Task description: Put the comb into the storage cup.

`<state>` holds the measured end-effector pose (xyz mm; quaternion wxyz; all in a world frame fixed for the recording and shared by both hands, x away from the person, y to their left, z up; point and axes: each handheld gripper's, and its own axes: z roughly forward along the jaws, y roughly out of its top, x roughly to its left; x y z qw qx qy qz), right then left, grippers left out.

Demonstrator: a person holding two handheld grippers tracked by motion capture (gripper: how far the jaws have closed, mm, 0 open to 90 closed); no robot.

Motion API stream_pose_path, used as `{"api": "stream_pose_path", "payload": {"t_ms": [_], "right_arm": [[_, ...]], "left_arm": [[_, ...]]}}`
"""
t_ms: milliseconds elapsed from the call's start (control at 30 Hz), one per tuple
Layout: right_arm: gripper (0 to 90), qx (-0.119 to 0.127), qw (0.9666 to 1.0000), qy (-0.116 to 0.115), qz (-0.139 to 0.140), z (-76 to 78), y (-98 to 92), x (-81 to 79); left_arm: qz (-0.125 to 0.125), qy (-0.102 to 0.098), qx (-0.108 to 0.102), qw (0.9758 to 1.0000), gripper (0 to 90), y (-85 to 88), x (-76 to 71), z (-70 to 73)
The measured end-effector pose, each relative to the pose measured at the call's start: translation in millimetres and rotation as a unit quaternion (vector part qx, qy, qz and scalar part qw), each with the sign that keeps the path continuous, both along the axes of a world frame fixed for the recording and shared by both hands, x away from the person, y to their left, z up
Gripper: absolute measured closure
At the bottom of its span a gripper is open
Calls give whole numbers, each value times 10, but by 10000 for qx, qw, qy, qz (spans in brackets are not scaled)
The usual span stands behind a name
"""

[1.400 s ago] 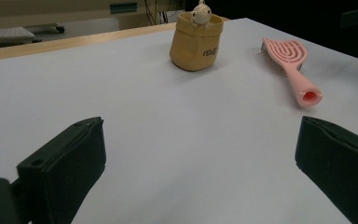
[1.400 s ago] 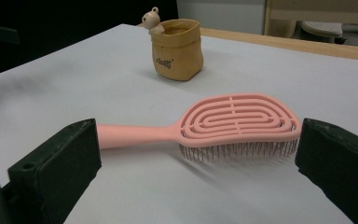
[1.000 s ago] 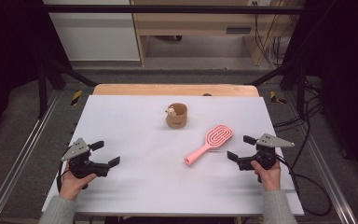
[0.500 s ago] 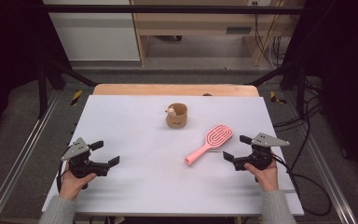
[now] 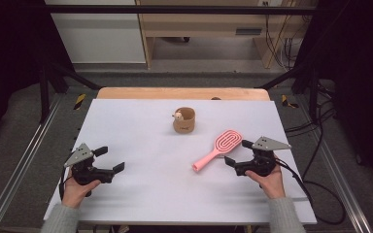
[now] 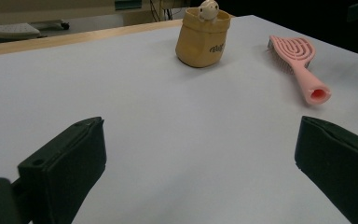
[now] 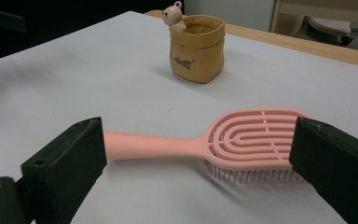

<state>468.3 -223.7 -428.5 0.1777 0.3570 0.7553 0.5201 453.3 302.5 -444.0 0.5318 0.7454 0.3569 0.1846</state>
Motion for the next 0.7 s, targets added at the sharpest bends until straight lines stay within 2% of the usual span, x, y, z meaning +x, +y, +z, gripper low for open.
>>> {"api": "stream_pose_path", "payload": {"t_ms": [300,533,700], "right_arm": [[107,-15,10000,62,27,17,140,27],[191,-37,9999,75,126,28,254,57],[272,-181,9997,131,130,7,335,99]], "left_arm": [[16,-12,0,10000,19,7,-3,0],[34,-7,-9,10000,19,15,-2,-3],[30,-3,14,10000,19,10,0,-8]]}}
